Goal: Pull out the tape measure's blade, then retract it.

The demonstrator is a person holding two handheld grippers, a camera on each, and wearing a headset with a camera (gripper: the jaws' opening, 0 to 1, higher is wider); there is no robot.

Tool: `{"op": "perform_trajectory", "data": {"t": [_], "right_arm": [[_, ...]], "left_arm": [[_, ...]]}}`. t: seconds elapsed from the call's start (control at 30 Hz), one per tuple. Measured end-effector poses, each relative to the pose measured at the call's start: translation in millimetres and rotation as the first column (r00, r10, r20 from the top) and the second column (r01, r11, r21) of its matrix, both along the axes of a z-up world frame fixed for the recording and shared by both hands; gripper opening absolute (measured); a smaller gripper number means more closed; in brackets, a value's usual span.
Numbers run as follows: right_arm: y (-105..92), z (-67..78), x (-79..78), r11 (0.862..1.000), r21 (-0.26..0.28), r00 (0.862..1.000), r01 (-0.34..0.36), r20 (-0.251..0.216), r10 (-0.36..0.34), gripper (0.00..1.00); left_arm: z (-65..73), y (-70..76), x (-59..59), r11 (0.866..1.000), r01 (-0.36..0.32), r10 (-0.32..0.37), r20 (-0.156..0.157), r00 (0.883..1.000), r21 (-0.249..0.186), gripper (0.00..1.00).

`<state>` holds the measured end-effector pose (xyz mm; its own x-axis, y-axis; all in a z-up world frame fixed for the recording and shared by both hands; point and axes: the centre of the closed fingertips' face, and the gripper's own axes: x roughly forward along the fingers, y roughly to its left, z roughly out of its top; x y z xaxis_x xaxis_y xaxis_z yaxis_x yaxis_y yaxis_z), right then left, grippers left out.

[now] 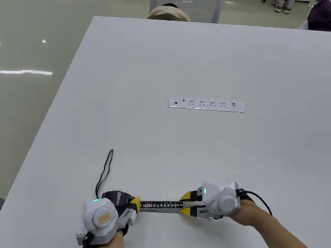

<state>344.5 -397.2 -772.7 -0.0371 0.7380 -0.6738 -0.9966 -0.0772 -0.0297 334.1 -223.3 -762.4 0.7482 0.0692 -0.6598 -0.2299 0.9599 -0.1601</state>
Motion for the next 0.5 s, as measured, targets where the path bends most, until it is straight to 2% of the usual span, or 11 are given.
{"op": "perform_trajectory", "data": {"t": [0.3, 0.5], "right_arm": [[2.4, 1.1, -0.6, 1.000, 0.002, 1.000, -0.002, 0.002, 0.002, 0.13], [4.3, 0.7, -0.8, 1.000, 0.005, 1.000, 0.000, -0.002, 0.000, 0.13]], "left_arm": [[0.3, -0.2, 0.0, 1.000, 0.003, -0.003, -0.004, 1.000, 0.000, 0.65], [0.3, 0.1, -0.1, 1.000, -0.005, 0.005, 0.005, 1.000, -0.010, 0.65]]}}
